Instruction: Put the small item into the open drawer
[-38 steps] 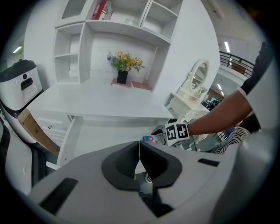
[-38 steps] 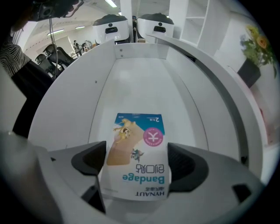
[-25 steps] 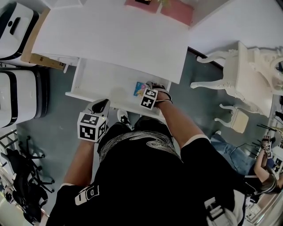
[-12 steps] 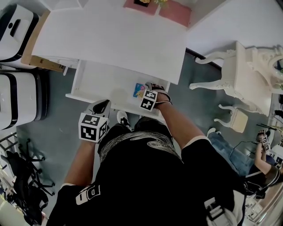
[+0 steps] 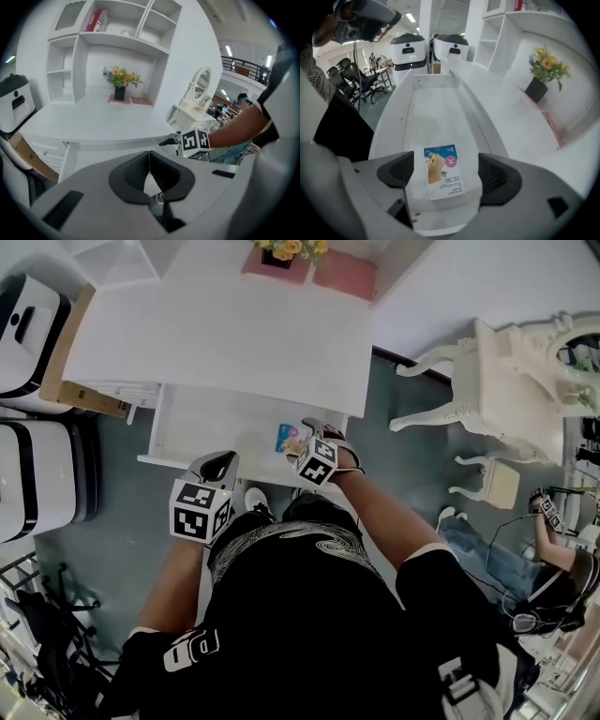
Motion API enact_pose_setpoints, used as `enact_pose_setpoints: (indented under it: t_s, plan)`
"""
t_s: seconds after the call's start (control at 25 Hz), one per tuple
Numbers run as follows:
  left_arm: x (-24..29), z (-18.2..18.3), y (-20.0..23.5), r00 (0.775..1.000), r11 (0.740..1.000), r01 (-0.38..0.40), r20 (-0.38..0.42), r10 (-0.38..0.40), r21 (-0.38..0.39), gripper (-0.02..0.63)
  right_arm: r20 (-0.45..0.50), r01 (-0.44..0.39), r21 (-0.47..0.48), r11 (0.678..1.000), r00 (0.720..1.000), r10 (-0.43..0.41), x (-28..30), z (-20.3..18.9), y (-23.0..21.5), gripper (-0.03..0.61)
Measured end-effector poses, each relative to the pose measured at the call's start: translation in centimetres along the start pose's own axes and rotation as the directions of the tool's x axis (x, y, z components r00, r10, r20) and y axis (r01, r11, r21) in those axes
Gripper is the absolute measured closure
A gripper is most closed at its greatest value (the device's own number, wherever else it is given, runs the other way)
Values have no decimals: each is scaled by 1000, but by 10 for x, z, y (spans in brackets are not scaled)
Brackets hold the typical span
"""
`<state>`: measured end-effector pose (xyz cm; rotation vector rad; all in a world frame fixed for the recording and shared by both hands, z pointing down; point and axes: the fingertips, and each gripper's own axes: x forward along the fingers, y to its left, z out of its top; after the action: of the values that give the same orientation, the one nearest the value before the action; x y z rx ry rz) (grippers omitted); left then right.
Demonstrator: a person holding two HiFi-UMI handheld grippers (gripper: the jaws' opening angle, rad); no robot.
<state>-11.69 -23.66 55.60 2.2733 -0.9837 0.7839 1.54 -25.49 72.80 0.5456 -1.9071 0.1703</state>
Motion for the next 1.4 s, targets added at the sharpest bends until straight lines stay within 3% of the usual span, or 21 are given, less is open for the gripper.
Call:
enact_pose_setpoints:
  t_s: [0.28, 0.44, 0.64, 0.8, 1.12, 1.28, 1.4]
  plan:
    - [-10, 19, -17, 996, 995, 67, 51, -71, 71, 598, 148, 84, 181, 980, 983, -111, -60, 27, -1, 178]
    - [-16, 26, -25, 992, 992, 90, 83, -98, 92, 598, 241, 134, 320, 938, 946, -217, -107, 40, -5, 347]
    - [-25, 34, -43, 982, 985, 131, 118, -145, 116, 598, 343, 194, 415, 889, 872, -350, -167, 52, -3, 568]
    - [-30, 37, -53, 976, 977, 162, 126, -180, 142, 598, 407, 161, 479, 863, 831, -381, -202, 58, 5, 571]
    - [-40, 46, -67, 970, 980, 145, 176, -168, 136, 598, 481, 138, 504, 853, 776, -409, -245, 63, 3, 569]
    - [-45, 50, -79, 968, 990, 107, 218, -125, 96, 598, 563, -3, 546, 838, 742, -364, -260, 63, -5, 569]
    - [-45, 49, -90, 969, 995, 72, 233, -87, 71, 598, 645, -125, 545, 829, 694, -319, -274, 59, -7, 569]
